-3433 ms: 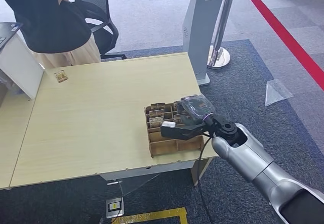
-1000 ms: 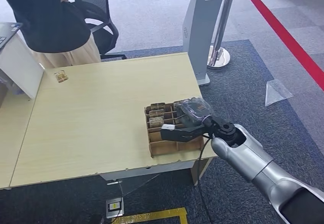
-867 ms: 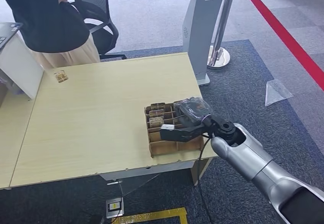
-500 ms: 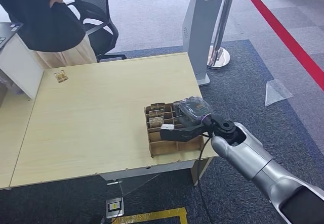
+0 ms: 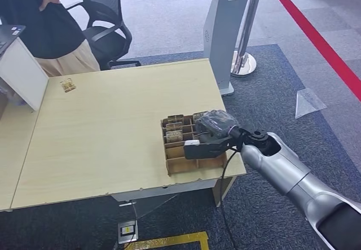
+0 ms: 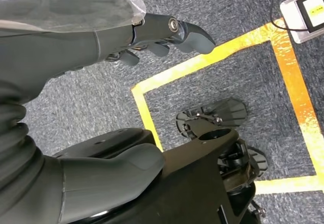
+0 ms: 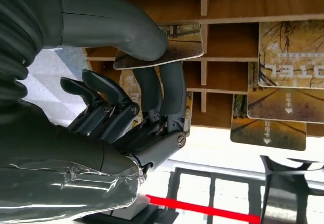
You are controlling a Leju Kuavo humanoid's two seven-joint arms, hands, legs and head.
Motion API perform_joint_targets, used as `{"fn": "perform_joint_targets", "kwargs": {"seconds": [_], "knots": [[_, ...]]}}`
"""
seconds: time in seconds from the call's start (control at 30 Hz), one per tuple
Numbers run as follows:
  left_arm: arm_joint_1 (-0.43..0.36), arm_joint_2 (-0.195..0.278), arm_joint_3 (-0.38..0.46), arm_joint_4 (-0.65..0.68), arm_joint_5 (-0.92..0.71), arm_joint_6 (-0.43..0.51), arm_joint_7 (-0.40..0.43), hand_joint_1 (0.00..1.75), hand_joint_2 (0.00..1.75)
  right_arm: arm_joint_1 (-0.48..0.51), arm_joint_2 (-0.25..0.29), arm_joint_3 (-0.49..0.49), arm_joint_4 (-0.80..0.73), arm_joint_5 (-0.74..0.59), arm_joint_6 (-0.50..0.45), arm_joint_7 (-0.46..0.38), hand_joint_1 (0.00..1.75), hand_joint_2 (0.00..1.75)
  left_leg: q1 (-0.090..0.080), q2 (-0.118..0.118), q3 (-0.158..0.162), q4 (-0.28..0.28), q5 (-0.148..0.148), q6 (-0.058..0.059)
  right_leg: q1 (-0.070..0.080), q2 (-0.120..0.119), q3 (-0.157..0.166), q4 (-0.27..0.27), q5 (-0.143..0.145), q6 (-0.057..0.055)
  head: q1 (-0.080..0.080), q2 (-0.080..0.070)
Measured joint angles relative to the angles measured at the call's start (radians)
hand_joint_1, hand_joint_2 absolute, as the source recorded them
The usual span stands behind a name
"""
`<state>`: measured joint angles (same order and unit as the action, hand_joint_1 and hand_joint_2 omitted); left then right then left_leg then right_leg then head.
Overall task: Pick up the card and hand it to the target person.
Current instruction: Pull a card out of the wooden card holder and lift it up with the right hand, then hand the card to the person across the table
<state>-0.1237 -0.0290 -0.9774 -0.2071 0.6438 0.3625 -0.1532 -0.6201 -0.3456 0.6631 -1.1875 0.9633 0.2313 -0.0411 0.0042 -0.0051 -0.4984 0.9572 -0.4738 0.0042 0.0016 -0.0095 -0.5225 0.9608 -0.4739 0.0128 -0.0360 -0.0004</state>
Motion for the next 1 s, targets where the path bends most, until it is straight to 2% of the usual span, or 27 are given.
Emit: {"fn": "perform_joint_targets", "kwargs": {"seconds": [0.33, 0.63, 0.83, 1.0], "knots": [[-0.001, 0.0, -0.002, 0.0, 0.004, 0.0, 0.003, 0.0, 1.75, -0.084, -0.026, 0.036, 0.0, -0.039, 0.077, -0.026, 1.75, 1.75, 0.0, 0.0, 0.0, 0.0, 0.0, 0.0, 0.0, 0.0, 0.0, 0.0, 0.0, 0.0, 0.0, 0.0], [-0.001, 0.0, -0.003, 0.0, 0.005, -0.006, 0.004, 0.0, 1.75, -0.212, -0.044, 0.112, 0.006, -0.14, 0.167, -0.007, 1.75, 1.75, 0.0, 0.0, 0.0, 0.0, 0.0, 0.0, 0.0, 0.0, 0.0, 0.0, 0.0, 0.0, 0.0, 0.0], [-0.003, 0.0, -0.004, 0.0, 0.016, -0.008, 0.004, 0.0, 1.75, -0.366, -0.062, 0.18, 0.003, -0.34, 0.279, 0.036, 1.75, 1.75, 0.0, 0.0, -0.001, 0.0, 0.0, 0.0, 0.0, 0.0, -0.001, 0.0, 0.0, 0.0, 0.0, 0.0], [-0.003, 0.0, -0.007, 0.0, 0.025, -0.008, 0.004, 0.0, 1.75, -0.559, -0.063, 0.256, 0.013, -0.611, 0.368, 0.108, 1.75, 1.75, 0.0, 0.0, -0.001, 0.0, 0.0, 0.0, 0.0, 0.0, -0.001, 0.001, 0.0, 0.0, 0.0, 0.0]]}}
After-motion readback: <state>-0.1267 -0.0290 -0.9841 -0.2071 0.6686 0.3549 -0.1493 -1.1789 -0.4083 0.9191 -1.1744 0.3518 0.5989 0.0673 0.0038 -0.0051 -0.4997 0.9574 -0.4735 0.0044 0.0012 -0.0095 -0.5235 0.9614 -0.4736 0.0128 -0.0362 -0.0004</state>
